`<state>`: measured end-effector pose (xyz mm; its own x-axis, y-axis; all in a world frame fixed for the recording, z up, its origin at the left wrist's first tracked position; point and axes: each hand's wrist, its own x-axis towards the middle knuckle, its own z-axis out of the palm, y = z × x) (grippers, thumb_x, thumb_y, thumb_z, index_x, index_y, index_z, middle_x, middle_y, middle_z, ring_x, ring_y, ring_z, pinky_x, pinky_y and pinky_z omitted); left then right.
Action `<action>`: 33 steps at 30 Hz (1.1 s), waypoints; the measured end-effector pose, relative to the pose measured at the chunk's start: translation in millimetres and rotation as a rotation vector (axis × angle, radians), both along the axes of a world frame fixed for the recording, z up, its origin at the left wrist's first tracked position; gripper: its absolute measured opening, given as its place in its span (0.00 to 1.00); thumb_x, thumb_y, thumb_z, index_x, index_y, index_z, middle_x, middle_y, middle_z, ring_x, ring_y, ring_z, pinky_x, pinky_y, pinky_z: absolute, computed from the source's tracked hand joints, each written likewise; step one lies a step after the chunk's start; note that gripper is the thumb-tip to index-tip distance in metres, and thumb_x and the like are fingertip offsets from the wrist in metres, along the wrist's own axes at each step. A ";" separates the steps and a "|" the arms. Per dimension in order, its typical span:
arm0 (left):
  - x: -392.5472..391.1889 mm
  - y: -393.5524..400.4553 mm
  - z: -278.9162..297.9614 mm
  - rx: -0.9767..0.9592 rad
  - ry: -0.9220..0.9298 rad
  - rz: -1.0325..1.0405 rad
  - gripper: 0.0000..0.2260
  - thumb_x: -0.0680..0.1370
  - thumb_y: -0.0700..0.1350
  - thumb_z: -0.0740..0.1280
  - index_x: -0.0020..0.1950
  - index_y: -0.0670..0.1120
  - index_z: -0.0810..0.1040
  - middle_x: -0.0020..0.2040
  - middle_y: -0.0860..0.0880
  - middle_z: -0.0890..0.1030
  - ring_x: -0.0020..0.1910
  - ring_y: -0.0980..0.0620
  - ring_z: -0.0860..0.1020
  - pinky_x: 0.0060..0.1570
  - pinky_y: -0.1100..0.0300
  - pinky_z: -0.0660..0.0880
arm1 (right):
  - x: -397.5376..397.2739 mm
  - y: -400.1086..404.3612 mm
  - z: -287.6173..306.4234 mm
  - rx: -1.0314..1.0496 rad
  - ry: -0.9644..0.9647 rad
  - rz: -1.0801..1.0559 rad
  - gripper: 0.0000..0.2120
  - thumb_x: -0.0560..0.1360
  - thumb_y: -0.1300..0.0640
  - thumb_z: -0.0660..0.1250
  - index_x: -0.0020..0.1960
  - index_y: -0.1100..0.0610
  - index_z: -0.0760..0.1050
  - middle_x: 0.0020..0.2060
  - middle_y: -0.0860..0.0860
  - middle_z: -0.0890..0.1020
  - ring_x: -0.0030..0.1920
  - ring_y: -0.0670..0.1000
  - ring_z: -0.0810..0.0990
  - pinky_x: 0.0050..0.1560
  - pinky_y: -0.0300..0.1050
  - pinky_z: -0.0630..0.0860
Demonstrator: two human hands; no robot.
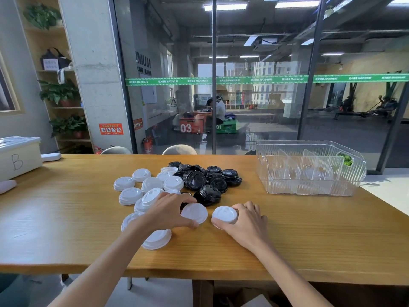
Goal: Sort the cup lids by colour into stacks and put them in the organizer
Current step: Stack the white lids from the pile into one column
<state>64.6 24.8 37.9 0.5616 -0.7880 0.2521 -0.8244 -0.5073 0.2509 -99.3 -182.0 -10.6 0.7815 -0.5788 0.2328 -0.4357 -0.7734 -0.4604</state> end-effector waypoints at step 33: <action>-41.5 -62.3 -21.0 -0.336 0.168 -0.129 0.38 0.68 0.64 0.83 0.72 0.60 0.70 0.66 0.66 0.75 0.62 0.68 0.76 0.61 0.57 0.77 | -15.2 -14.3 4.3 0.780 -0.704 0.106 0.09 0.79 0.57 0.76 0.56 0.53 0.79 0.43 0.50 0.89 0.45 0.46 0.87 0.49 0.47 0.82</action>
<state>23.0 -37.6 16.9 0.5188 -0.7438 0.4213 -0.8095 -0.2690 0.5219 -114.5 -196.3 -6.3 0.6706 -0.6998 0.2462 0.1754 -0.1729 -0.9692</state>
